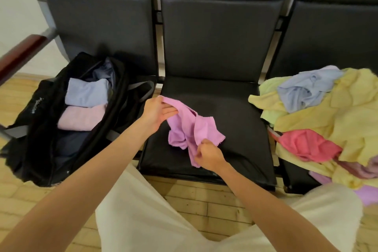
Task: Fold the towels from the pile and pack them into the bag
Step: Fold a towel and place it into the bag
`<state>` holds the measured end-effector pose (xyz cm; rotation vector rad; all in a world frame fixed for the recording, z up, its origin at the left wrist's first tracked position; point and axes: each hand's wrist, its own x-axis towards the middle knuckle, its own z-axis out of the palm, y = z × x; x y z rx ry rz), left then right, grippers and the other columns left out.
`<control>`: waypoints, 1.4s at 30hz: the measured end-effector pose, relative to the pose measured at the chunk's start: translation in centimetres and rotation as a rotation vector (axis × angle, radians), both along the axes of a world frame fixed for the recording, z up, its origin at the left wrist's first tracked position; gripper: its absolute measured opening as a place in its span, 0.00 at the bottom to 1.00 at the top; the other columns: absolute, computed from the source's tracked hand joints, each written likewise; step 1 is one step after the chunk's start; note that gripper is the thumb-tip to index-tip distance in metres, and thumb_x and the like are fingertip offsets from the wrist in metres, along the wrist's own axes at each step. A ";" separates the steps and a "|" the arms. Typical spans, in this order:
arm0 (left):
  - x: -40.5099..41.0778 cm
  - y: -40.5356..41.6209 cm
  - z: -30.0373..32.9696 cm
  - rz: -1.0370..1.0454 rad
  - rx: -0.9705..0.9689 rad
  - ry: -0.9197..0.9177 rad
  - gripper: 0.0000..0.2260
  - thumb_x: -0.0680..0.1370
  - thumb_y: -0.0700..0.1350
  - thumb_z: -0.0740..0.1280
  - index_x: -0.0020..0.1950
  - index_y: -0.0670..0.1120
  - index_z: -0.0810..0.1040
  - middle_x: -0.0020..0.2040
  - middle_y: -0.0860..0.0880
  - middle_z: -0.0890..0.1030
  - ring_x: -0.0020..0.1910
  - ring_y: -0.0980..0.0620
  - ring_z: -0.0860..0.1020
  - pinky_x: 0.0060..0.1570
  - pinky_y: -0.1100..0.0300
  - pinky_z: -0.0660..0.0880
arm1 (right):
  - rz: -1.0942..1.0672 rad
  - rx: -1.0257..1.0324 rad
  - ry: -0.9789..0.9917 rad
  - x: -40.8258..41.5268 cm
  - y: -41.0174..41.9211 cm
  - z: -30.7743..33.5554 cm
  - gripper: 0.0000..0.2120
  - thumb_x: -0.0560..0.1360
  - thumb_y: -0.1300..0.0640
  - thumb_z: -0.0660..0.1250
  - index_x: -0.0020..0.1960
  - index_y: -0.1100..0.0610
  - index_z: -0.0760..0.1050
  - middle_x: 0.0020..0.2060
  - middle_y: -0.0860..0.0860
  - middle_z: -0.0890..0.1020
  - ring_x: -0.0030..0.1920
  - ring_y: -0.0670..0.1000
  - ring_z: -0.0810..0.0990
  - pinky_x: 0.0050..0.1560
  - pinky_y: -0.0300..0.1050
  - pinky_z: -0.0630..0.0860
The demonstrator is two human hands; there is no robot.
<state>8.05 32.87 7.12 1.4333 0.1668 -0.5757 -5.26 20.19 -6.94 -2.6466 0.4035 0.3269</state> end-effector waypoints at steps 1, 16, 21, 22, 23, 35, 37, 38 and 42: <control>0.2 0.3 -0.1 -0.001 -0.015 0.003 0.12 0.83 0.38 0.53 0.54 0.34 0.73 0.47 0.36 0.80 0.44 0.43 0.82 0.41 0.56 0.81 | 0.020 -0.076 0.028 0.3 0.5 -0.2 0.11 0.76 0.56 0.61 0.51 0.62 0.76 0.54 0.56 0.73 0.52 0.57 0.75 0.43 0.44 0.69; 2.1 4.5 -2.5 0.253 0.267 -0.091 0.11 0.82 0.40 0.56 0.59 0.39 0.75 0.40 0.48 0.75 0.39 0.52 0.76 0.34 0.61 0.73 | -0.129 0.037 -0.052 -1.4 -8.5 5.1 0.06 0.67 0.58 0.68 0.33 0.56 0.74 0.35 0.49 0.76 0.37 0.52 0.77 0.38 0.43 0.72; 1.5 4.8 -3.8 0.256 0.230 0.060 0.11 0.81 0.38 0.56 0.61 0.38 0.73 0.42 0.46 0.76 0.41 0.49 0.78 0.34 0.59 0.76 | -0.133 -0.080 0.009 -0.3 -9.1 5.7 0.06 0.70 0.59 0.66 0.40 0.63 0.77 0.40 0.57 0.76 0.39 0.56 0.77 0.36 0.45 0.71; 1.3 4.8 -3.9 0.252 0.214 0.085 0.11 0.81 0.37 0.56 0.60 0.37 0.73 0.42 0.44 0.77 0.41 0.48 0.78 0.34 0.57 0.77 | -0.093 -0.143 0.048 -0.1 -8.8 5.3 0.07 0.72 0.59 0.65 0.45 0.64 0.78 0.43 0.58 0.75 0.42 0.57 0.77 0.40 0.47 0.73; 1.2 4.9 -4.1 0.249 0.197 0.108 0.11 0.81 0.36 0.56 0.59 0.36 0.74 0.41 0.42 0.78 0.40 0.47 0.79 0.34 0.56 0.78 | -0.062 -0.187 0.064 -0.1 -8.4 5.0 0.08 0.74 0.60 0.64 0.49 0.64 0.77 0.47 0.58 0.74 0.45 0.58 0.77 0.43 0.48 0.75; 0.5 6.9 -6.7 0.206 0.184 0.178 0.10 0.82 0.38 0.58 0.56 0.34 0.76 0.42 0.39 0.81 0.40 0.44 0.83 0.34 0.57 0.82 | 0.258 -0.160 -0.014 -1.2 -1.3 1.4 0.10 0.76 0.59 0.60 0.50 0.62 0.78 0.53 0.55 0.74 0.52 0.55 0.75 0.53 0.46 0.72; 0.4 7.3 -6.7 0.194 0.178 0.169 0.10 0.82 0.38 0.58 0.56 0.34 0.76 0.43 0.39 0.81 0.40 0.44 0.83 0.34 0.58 0.82 | 0.242 -0.212 0.046 -1.0 -0.1 0.7 0.14 0.75 0.51 0.63 0.48 0.61 0.78 0.51 0.55 0.75 0.50 0.55 0.76 0.52 0.47 0.73; 0.3 7.5 -6.7 0.187 0.174 0.164 0.10 0.82 0.37 0.58 0.56 0.34 0.76 0.43 0.39 0.81 0.40 0.44 0.82 0.34 0.58 0.82 | 0.222 -0.238 0.068 -1.0 0.5 0.3 0.17 0.74 0.45 0.64 0.49 0.61 0.77 0.50 0.54 0.74 0.49 0.55 0.76 0.50 0.47 0.74; 0.0 8.3 -6.8 0.180 0.172 0.139 0.10 0.82 0.38 0.58 0.56 0.35 0.77 0.44 0.39 0.82 0.42 0.45 0.83 0.39 0.58 0.82 | 0.177 -0.316 0.101 -0.5 2.1 -0.2 0.22 0.74 0.41 0.65 0.52 0.61 0.75 0.50 0.55 0.75 0.49 0.55 0.76 0.48 0.48 0.76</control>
